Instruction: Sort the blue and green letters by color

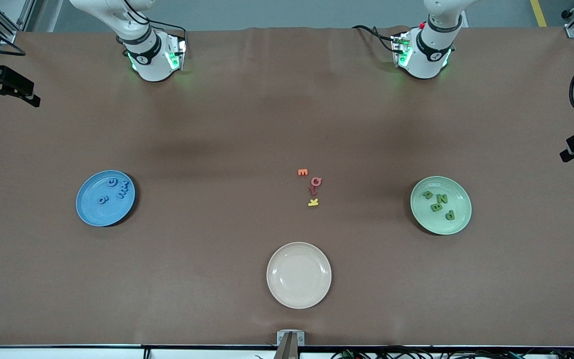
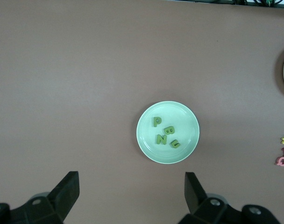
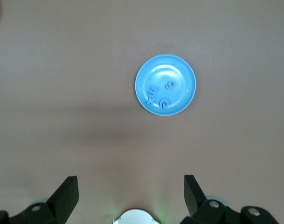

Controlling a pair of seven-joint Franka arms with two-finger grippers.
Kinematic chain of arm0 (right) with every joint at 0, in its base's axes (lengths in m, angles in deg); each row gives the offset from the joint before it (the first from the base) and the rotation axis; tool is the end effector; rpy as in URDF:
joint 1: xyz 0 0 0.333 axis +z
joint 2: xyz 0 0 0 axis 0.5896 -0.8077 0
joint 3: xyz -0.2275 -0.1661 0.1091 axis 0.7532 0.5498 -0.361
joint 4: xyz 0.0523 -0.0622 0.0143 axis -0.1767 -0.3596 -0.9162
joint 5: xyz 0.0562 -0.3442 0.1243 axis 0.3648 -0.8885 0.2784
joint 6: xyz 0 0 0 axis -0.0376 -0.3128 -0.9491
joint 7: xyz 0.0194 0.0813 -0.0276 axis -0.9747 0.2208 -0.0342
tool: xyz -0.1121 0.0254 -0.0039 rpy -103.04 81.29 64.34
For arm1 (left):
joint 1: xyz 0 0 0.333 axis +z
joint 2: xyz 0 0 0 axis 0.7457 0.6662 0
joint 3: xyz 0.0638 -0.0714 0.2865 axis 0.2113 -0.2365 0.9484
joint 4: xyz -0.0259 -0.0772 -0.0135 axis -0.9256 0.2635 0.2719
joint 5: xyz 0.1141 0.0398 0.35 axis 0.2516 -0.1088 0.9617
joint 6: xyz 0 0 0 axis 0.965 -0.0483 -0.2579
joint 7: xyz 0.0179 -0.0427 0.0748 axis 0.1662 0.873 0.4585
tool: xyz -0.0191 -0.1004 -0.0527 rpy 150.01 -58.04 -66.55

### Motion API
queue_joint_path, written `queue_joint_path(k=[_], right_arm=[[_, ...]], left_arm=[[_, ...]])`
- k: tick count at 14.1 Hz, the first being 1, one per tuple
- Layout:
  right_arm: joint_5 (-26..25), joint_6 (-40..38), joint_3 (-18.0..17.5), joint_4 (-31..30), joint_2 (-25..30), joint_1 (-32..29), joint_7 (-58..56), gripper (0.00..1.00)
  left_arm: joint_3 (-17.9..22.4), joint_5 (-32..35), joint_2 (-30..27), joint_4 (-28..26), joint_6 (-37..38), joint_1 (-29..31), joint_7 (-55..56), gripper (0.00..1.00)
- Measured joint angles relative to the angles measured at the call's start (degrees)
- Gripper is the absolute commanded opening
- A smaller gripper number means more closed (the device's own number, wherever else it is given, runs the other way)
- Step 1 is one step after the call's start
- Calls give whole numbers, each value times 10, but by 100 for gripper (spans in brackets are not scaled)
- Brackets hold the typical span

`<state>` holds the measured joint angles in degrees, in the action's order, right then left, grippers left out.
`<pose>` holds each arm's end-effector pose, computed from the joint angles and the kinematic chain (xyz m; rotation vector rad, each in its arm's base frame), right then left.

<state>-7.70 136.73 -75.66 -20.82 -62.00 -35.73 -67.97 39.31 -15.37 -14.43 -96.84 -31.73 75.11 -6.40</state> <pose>0.4771 -0.0267 0.6303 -3.1095 -0.0452 0.1277 0.5620 0.0725 0.5876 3.0768 0.0439 0.1721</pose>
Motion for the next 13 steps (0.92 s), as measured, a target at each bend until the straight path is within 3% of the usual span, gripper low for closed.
queue_joint_path(k=[3,4,8,10,13], right_arm=[[-2,-7,0,0,0,0,0,100],[-3,-7,0,0,0,0,0,100],[-13,-3,0,0,0,2,-6,100],[-14,1,0,1,0,6,-7,100],[-14,4,0,1,0,9,-7,100]], left_arm=[[17,0,2,2,1,-19,0,99],[52,0,1,3,1,-53,0,99],[274,-1,0,5,10,-273,0,99],[303,-1,0,5,14,-307,0,99],[306,-1,-6,-5,22,-307,0,99]])
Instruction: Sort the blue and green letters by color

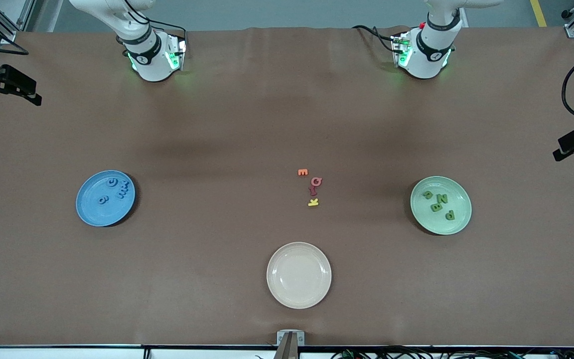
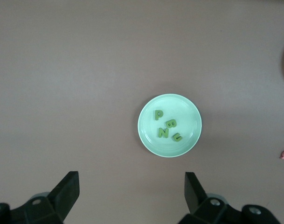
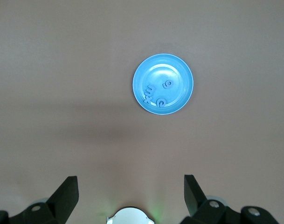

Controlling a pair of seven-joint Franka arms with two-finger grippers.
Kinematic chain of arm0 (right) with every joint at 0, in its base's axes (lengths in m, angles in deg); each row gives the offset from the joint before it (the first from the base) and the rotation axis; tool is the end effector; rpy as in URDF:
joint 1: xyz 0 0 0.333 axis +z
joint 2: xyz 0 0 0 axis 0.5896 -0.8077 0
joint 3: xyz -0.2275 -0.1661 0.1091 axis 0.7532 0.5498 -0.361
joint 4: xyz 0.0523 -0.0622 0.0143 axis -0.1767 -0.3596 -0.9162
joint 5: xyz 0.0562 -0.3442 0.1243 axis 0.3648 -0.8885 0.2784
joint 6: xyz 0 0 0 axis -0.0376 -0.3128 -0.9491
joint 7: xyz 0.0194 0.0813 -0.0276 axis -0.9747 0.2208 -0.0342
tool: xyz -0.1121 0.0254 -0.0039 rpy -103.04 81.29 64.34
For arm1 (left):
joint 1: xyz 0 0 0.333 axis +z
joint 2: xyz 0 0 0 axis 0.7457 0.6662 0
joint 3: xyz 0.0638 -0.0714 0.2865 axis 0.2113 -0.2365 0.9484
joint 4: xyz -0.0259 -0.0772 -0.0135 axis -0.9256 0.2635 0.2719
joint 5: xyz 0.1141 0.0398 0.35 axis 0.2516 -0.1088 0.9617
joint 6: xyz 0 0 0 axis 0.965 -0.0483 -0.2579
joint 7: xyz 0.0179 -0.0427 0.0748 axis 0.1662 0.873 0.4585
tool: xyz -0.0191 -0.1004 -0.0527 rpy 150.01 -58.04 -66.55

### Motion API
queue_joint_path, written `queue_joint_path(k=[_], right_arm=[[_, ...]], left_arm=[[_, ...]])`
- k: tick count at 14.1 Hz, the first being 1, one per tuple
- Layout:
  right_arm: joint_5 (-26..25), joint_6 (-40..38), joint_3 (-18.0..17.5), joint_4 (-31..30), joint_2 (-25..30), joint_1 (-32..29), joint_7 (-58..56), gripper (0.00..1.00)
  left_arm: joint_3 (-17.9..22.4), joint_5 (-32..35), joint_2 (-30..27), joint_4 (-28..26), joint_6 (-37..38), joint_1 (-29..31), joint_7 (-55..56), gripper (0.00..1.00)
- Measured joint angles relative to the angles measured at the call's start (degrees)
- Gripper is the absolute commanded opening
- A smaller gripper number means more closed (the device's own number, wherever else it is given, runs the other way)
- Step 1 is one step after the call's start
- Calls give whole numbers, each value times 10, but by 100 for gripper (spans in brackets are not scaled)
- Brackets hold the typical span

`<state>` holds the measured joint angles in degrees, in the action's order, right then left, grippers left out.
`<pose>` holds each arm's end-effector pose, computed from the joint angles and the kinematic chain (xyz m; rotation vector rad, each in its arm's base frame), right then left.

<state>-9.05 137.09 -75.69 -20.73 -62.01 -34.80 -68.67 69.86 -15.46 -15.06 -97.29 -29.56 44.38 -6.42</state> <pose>0.4782 -0.0217 0.6313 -3.1331 -0.0866 0.1193 0.5571 0.0601 0.5847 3.1086 0.0334 0.1094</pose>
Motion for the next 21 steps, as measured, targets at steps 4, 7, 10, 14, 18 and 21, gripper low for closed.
queue_joint_path(k=[4,7,10,14,18,21], right_arm=[[0,2,0,0,0,1,0,100],[0,2,0,0,0,1,0,100],[0,2,0,0,0,1,0,100],[0,2,0,0,0,1,0,100],[0,2,0,0,0,1,0,100],[0,2,0,0,0,1,0,100]], left_arm=[[0,0,-35,-43,0,3,0,99],[-14,0,-57,-68,-4,16,0,99],[-18,0,-67,-81,-9,18,0,99],[-19,0,-67,-81,-14,18,0,99],[-25,0,-64,-66,-13,16,0,99],[-35,0,-64,-34,14,12,0,99]])
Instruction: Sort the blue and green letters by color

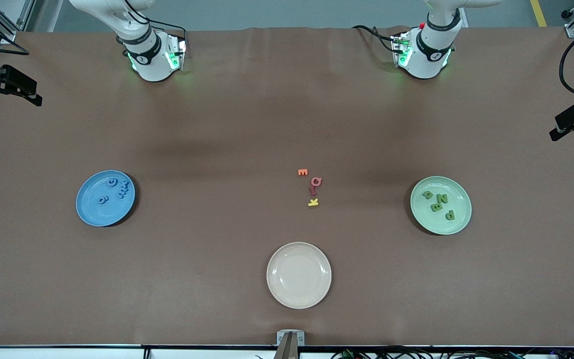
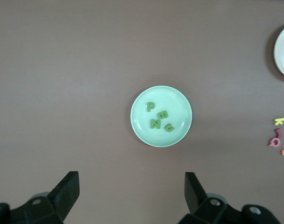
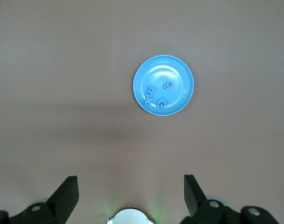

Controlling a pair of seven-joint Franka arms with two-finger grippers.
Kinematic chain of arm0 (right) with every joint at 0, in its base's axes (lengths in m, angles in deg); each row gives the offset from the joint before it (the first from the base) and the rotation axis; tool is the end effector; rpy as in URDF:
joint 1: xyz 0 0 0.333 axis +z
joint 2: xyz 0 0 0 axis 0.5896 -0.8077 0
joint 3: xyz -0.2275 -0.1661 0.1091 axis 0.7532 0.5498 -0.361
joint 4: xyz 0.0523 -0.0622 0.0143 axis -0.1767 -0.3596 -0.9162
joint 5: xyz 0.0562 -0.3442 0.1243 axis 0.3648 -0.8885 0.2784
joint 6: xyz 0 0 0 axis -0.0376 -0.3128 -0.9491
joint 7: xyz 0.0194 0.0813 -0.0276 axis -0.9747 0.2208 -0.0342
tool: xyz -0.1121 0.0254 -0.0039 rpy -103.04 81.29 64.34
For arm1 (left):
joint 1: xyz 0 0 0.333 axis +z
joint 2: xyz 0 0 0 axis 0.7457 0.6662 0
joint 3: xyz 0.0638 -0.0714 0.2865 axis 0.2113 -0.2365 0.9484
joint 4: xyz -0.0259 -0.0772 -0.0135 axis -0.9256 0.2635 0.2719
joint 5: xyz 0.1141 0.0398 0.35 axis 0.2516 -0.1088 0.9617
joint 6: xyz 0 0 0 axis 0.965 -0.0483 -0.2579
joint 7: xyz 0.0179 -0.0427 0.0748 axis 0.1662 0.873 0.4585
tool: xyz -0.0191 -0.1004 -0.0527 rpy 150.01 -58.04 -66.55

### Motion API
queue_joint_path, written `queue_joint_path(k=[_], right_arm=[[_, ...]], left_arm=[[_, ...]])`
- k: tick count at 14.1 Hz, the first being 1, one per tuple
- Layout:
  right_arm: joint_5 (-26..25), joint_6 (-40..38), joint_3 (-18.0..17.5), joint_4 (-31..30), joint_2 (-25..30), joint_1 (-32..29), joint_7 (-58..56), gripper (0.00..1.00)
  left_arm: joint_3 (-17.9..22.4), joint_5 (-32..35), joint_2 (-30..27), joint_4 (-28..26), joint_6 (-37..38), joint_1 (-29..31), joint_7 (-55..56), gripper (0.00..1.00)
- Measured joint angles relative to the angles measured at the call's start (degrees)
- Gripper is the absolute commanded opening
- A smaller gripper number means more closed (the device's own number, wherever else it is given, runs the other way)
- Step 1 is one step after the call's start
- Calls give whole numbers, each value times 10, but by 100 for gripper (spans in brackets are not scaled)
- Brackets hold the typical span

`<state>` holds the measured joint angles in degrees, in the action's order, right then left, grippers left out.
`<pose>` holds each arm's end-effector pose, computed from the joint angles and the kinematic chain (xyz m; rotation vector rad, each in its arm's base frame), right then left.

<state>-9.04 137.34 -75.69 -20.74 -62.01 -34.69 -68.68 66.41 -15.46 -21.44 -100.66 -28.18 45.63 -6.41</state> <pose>0.4787 -0.0208 0.6316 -3.1334 -0.0899 0.1127 0.5247 0.0405 0.6151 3.0901 -0.0274 0.1519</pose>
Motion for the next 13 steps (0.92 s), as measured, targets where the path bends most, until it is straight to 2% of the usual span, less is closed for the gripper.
queue_joint_path(k=[6,13], right_arm=[[0,0,0,0,0,1,0,100],[0,0,0,0,0,1,0,100]], left_arm=[[-34,0,-2,15,28,-3,66,99],[-35,0,-6,16,39,-2,77,99]])
